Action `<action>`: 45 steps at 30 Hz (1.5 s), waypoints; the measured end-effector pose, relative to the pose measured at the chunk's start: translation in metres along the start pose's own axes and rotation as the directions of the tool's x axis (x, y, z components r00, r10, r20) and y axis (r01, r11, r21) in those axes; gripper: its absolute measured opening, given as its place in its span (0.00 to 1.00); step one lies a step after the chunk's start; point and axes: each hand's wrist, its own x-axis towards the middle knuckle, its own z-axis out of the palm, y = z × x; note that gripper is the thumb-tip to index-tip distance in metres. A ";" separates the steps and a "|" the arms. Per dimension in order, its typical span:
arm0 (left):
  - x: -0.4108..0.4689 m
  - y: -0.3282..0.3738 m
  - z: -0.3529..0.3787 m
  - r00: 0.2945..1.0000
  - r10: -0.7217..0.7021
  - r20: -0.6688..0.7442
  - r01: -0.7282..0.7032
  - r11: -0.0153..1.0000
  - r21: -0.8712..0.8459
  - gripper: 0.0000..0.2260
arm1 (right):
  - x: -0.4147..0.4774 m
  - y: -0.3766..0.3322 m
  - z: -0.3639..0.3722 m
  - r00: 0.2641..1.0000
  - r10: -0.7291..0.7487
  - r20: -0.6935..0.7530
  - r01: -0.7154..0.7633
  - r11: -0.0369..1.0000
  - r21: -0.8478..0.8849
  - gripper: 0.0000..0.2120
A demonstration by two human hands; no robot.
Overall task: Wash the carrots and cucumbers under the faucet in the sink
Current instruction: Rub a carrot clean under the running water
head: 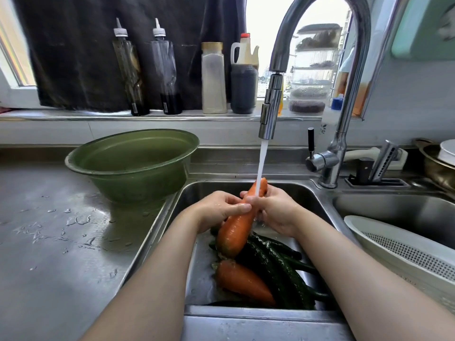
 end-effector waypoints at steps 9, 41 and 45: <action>0.000 0.003 0.007 1.000 0.027 -0.008 -0.027 1.000 -0.007 0.18 | 0.003 -0.007 0.011 0.973 -0.042 -0.226 0.024 0.996 -0.081 0.15; 0.009 -0.006 0.005 0.999 -0.022 0.034 0.025 0.996 -0.081 0.25 | 0.002 -0.011 -0.007 0.991 -0.096 -0.094 0.081 0.985 -0.155 0.12; 0.006 -0.006 0.005 1.000 -0.008 0.018 0.008 0.999 -0.031 0.22 | 0.003 -0.011 -0.010 0.999 -0.030 -0.026 0.033 0.995 0.094 0.10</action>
